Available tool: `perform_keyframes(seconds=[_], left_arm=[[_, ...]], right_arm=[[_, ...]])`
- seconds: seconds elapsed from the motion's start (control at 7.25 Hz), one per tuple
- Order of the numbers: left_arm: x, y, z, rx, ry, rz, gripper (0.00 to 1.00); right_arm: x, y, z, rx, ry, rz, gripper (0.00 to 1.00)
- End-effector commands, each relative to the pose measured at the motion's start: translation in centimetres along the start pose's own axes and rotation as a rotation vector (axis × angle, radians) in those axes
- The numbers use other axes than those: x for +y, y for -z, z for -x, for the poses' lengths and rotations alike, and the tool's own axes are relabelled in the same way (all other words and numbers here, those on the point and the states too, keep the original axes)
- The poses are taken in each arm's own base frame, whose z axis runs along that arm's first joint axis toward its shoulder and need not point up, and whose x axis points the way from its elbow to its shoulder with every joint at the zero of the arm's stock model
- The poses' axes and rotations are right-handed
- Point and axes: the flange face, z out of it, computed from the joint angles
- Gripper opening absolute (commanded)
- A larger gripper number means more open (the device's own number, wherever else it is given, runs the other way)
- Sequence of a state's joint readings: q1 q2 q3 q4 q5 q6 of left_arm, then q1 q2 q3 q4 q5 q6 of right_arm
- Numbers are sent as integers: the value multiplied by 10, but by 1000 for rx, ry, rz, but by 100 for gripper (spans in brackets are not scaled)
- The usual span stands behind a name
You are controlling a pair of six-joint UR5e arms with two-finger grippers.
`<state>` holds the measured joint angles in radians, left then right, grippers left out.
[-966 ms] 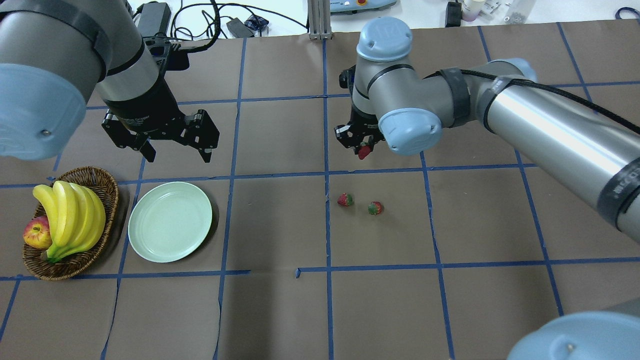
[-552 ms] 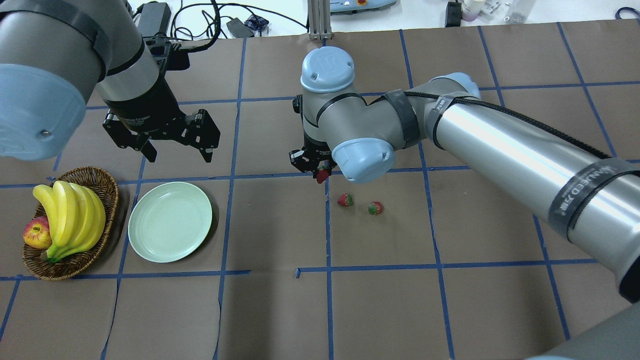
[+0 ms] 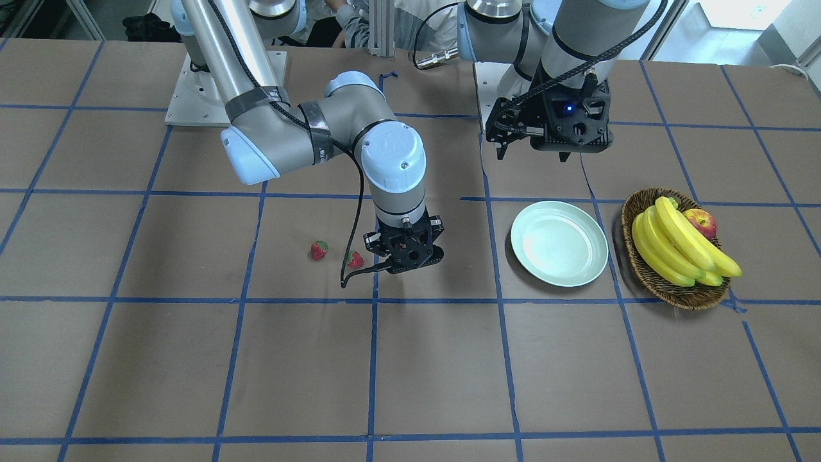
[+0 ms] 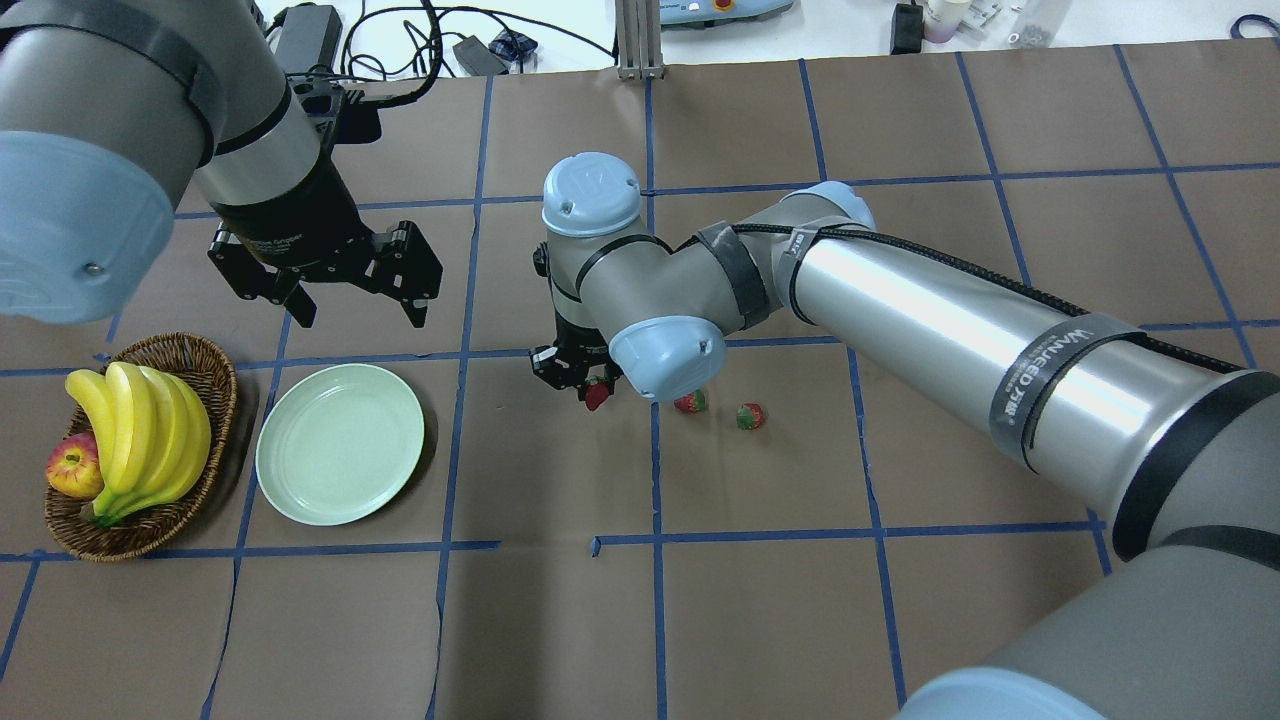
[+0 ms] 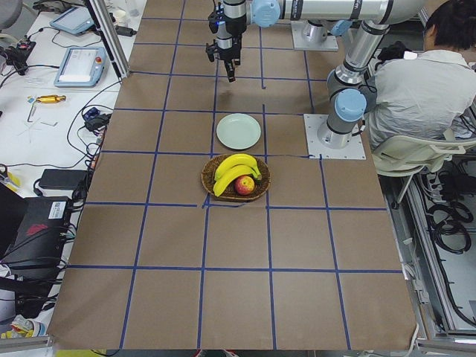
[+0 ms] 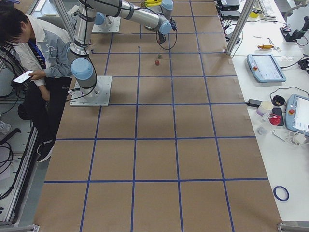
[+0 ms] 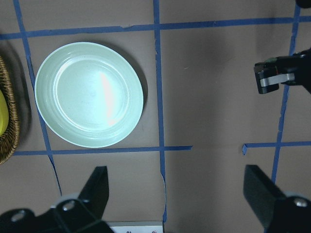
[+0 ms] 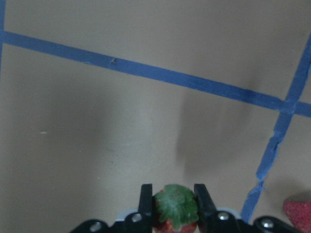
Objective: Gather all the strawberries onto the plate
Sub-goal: 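Carry the strawberry toward the plate and release it on the table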
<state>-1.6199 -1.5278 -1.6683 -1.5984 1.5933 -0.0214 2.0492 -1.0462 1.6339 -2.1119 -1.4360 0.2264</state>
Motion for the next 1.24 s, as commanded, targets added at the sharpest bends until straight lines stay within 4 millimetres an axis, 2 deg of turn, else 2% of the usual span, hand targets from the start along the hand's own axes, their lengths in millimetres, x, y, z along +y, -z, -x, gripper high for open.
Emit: perform_keyframes(seconds=[0.0,0.14,0.28,0.41,0.55,0.69,0.83,0.97,1.1], left_arm=[[0,0,0,-2,0,1,100],[1,0,1,-5,0,-1,100],[1,0,0,-5,-1,1,100],[1,-1,0,-4,0,2,100],[1,-1,1,-5,0,2,100],[0,-2,0,-4,-2,7,100],[0,-2,0,-5,-2,7,100],[0,-2,0,-7,-2,7,100],[0,-3,0,-7,0,8,100]], right_arm=[[0,-11,0,2,0,16,44],[0,-11,0,2,3,18,95],[1,-10,0,1,-3,20,100],[2,-6,0,2,-1,18,100],[2,10,1,0,6,-4,100],[11,32,-4,14,10,-11,100],[15,48,-14,21,14,29,100],[14,64,-37,43,14,41,100],[17,81,-68,80,10,54,100]])
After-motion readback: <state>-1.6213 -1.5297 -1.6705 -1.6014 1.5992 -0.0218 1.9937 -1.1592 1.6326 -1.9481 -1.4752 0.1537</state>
